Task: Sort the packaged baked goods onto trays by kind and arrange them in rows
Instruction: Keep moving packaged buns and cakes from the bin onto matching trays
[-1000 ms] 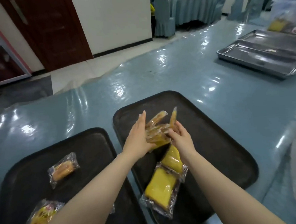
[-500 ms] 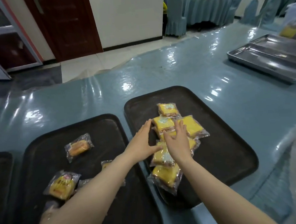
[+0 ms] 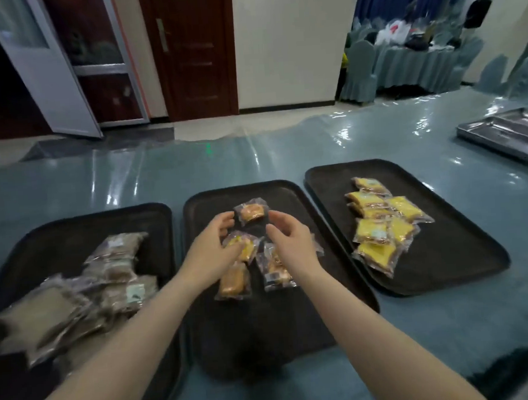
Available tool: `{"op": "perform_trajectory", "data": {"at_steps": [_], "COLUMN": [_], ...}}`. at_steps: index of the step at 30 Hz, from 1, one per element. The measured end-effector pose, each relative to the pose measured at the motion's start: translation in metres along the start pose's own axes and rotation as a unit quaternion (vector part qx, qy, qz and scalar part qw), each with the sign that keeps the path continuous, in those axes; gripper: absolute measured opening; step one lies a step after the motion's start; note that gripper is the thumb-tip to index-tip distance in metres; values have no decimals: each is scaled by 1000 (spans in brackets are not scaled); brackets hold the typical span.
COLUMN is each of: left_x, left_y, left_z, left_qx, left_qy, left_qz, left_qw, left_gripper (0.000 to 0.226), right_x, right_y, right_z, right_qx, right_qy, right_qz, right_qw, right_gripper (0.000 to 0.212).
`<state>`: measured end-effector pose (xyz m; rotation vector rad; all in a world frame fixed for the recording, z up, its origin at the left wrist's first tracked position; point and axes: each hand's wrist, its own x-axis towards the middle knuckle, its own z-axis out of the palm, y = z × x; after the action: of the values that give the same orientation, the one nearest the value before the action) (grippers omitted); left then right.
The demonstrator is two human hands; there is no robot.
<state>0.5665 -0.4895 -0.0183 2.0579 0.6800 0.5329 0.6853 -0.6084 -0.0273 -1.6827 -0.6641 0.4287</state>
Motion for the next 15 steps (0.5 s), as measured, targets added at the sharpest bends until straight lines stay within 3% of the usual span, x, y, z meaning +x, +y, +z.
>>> {"op": "perform_trajectory", "data": {"at_steps": [7, 15], "left_x": [-72, -121], "left_y": [-25, -57], "left_z": [-130, -257], "left_qx": [-50, -72], "left_qy": [44, 172], "left_qz": [-15, 10], "left_qw": [998, 982], "left_gripper": [52, 47], "right_x": [-54, -54], "right_y": [-59, -111], "right_z": [119, 248], "right_qx": [45, 98], "right_qy": [-103, -219], "right_qz": [-17, -49], "right_qw": [993, 970], "right_gripper": [31, 27]}}
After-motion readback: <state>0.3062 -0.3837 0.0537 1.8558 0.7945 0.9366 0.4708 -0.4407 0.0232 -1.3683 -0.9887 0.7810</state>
